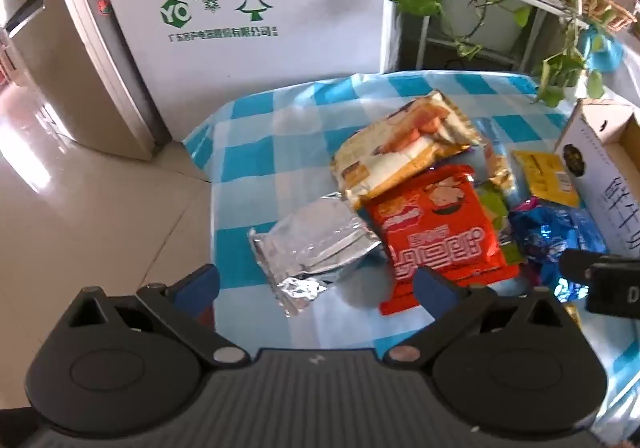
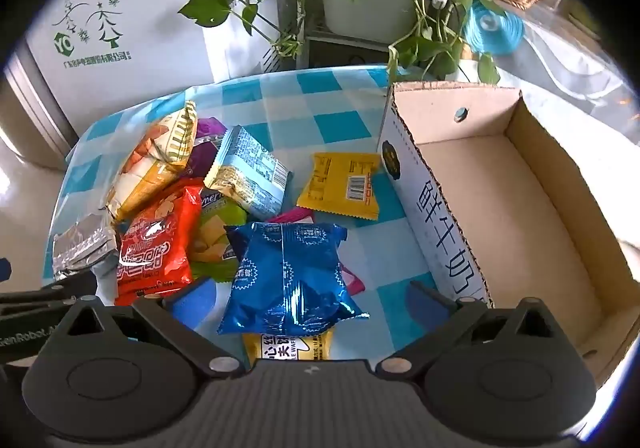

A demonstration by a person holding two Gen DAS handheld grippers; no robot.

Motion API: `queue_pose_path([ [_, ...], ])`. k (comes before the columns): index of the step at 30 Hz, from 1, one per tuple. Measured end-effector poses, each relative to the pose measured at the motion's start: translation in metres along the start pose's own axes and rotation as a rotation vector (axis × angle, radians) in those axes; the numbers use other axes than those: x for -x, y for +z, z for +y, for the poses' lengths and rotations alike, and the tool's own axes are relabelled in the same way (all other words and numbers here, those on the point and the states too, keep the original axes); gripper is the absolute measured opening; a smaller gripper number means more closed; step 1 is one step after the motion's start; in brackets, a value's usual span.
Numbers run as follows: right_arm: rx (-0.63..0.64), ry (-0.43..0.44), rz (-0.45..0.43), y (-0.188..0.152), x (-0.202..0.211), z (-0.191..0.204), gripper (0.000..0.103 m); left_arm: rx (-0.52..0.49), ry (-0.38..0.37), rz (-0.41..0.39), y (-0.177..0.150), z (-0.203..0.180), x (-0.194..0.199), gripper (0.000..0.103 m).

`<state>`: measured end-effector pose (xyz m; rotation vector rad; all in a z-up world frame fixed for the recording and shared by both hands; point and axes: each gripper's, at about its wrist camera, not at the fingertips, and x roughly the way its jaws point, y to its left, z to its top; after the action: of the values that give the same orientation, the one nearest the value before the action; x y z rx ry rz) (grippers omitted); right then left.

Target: Organize snacks

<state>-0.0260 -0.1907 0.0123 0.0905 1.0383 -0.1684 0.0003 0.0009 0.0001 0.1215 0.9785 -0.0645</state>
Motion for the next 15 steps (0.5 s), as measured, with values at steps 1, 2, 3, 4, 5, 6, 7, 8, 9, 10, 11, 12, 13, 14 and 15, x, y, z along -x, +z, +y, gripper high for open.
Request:
queue_pose_path([
  [1,-0.007,0.002,0.005,0.0004,-0.0006,-0.0005,0.103,0.011,-0.012,0.002,0.0005,0.0013,0.0004,0.102],
  [2,-0.014,0.005,0.007,0.0005,-0.0010,-0.0001,0.103,0.021,-0.025,0.003,0.0010,0.0023,0.0008,0.102],
  [3,-0.018,0.010,0.009,0.0006,-0.0013,0.0004,0.103,0.026,-0.030,0.002,0.0013,0.0025,0.0012,0.102],
  [4,-0.018,0.012,0.009,0.0007,-0.0015,0.0006,0.103,0.025,-0.025,0.000,0.0013,0.0020,0.0012,0.102],
  [5,-0.019,0.007,0.010,0.0013,-0.0020,0.0024,0.103,0.022,-0.016,-0.001,0.0010,0.0011,0.0011,0.102],
  [6,-0.019,0.001,0.009,0.0014,-0.0023,0.0038,0.103,0.020,-0.015,0.001,0.0007,0.0004,0.0012,0.102],
  [7,-0.015,-0.002,0.007,0.0014,-0.0027,0.0045,0.103,0.021,-0.021,0.002,0.0005,-0.0002,0.0017,0.102],
  [8,-0.015,-0.005,0.007,0.0014,-0.0029,0.0062,0.103,0.021,-0.028,0.002,0.0003,-0.0009,0.0024,0.102],
  [9,-0.016,-0.002,0.009,0.0019,-0.0032,0.0067,0.103,0.018,-0.034,0.001,0.0000,-0.0021,0.0031,0.102],
  [10,-0.019,0.001,0.011,0.0019,-0.0037,0.0071,0.103,0.012,-0.033,-0.001,-0.0004,-0.0033,0.0035,0.102],
  [11,-0.021,0.004,0.014,0.0019,-0.0043,0.0072,0.103,0.009,-0.021,-0.003,0.0011,-0.0065,0.0017,0.102],
  [12,-0.022,0.000,0.017,0.0021,-0.0051,0.0081,0.103,0.006,-0.015,-0.006,0.0007,-0.0069,0.0017,0.102],
  [13,-0.022,-0.003,0.020,0.0019,-0.0060,0.0085,0.103,0.007,-0.011,-0.006,0.0005,-0.0067,0.0018,0.102],
  [14,-0.024,-0.004,0.023,0.0023,-0.0064,0.0091,0.103,0.008,-0.009,-0.007,0.0003,-0.0062,0.0022,0.102],
  [15,-0.025,-0.003,0.023,0.0024,-0.0065,0.0092,0.103,0.008,-0.008,-0.008,0.0001,-0.0059,0.0025,0.102],
])
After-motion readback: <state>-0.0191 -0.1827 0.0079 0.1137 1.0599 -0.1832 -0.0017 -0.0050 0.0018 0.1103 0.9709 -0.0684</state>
